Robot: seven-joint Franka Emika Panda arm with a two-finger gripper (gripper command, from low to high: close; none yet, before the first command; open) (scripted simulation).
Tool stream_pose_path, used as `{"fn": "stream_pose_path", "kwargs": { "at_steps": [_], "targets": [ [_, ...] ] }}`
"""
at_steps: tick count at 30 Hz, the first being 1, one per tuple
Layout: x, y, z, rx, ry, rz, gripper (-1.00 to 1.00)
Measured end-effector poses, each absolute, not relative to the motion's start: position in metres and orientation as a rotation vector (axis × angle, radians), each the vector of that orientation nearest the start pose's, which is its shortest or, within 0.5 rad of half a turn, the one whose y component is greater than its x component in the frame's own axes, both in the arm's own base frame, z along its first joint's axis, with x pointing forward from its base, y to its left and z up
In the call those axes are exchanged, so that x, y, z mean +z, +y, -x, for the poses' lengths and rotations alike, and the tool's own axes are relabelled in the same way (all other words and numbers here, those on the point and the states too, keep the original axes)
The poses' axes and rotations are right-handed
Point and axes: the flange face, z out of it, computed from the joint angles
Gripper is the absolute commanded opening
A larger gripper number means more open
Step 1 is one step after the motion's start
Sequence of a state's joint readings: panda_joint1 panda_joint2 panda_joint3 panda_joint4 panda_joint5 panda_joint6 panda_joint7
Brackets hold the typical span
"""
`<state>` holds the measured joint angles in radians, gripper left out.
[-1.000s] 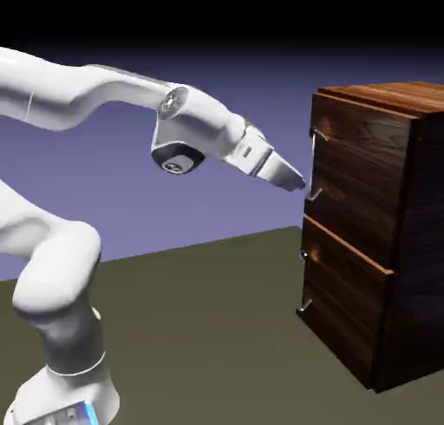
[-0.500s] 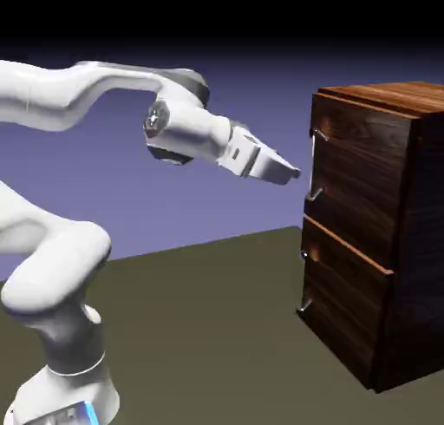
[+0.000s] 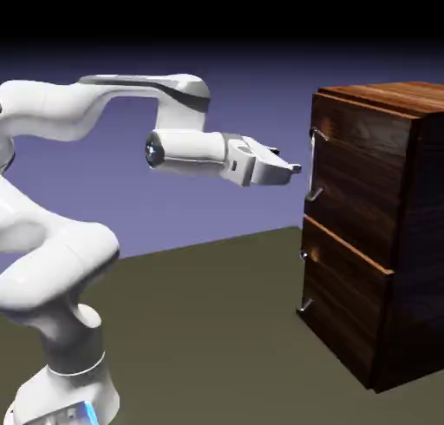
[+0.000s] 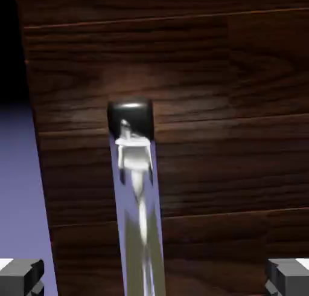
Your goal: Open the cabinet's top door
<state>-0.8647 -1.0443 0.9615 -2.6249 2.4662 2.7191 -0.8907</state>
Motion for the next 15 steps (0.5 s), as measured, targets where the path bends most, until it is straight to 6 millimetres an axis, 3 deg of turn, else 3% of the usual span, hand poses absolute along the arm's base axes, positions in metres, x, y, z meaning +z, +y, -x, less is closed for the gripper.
{"fn": "stream_pose_path", "kwargs": {
  "at_steps": [11,15],
  "targets": [
    [0.453,0.047,-0.390,-1.804,0.797,1.754,0.00],
    [0.453,0.045,-0.431,-1.805,0.796,1.756,0.00]
  ]
}}
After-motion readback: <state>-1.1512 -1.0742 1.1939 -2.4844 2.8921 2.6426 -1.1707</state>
